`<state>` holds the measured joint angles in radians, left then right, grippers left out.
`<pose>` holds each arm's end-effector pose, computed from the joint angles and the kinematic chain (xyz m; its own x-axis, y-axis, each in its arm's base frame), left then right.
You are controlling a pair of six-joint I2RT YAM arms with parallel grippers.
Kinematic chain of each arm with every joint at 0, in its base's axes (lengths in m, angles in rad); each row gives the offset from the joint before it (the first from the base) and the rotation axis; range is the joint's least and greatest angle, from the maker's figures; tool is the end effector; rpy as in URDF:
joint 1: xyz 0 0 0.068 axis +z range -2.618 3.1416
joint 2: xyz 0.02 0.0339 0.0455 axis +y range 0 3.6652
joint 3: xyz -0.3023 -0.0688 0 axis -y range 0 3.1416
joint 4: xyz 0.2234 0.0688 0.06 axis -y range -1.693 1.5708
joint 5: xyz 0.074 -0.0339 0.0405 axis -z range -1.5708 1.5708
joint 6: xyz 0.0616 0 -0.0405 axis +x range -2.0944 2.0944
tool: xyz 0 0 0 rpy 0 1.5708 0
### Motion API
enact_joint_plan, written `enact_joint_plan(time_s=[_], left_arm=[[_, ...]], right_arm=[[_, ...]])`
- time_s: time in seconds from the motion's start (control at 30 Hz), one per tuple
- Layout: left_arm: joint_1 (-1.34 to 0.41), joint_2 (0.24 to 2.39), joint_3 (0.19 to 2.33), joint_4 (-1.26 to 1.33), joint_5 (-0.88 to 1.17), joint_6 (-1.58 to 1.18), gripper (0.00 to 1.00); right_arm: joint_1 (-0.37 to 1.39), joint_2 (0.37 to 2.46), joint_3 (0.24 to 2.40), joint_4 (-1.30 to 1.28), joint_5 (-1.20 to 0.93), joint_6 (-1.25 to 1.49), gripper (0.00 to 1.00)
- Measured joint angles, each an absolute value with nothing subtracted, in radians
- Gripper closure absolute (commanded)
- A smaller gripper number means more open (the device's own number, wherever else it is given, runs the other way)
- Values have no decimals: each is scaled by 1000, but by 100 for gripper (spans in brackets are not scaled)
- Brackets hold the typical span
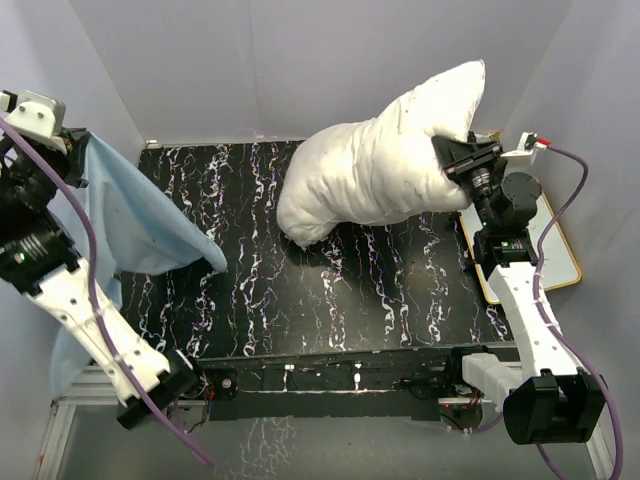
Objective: Remove the pillowcase from the pillow
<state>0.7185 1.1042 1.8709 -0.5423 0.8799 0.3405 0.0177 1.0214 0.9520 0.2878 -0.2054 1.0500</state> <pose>0.1168 0.0391 0.6069 0.2067 0.4634 -0.8617 0.0818 0.8694 0.4872 0.2200 0.0165 0.4448 -0.0799 0.8479 -0.5241 -0.2956 0.4820 0.8248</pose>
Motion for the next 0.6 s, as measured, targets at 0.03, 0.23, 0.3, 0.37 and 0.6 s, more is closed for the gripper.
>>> enact_joint_plan(time_s=[0.03,0.23,0.3,0.37,0.6], left_arm=[[718,1131,1851,-546,900,324,99],[569,1261,1636,-612,874,273,99],[448,1273,1579,-642,826,271,99],[327,1274,1529,-673,758,274,95],[157,1380,1531,-710,569,351,39]], right_arm=[[18,1020,933,277,-207,1050,92],[36,1049,788,141,-271,1018,92],[44,1076,748,93,-297,998,87],[49,1107,721,30,-312,972,74],[52,1125,814,-197,-211,822,7]])
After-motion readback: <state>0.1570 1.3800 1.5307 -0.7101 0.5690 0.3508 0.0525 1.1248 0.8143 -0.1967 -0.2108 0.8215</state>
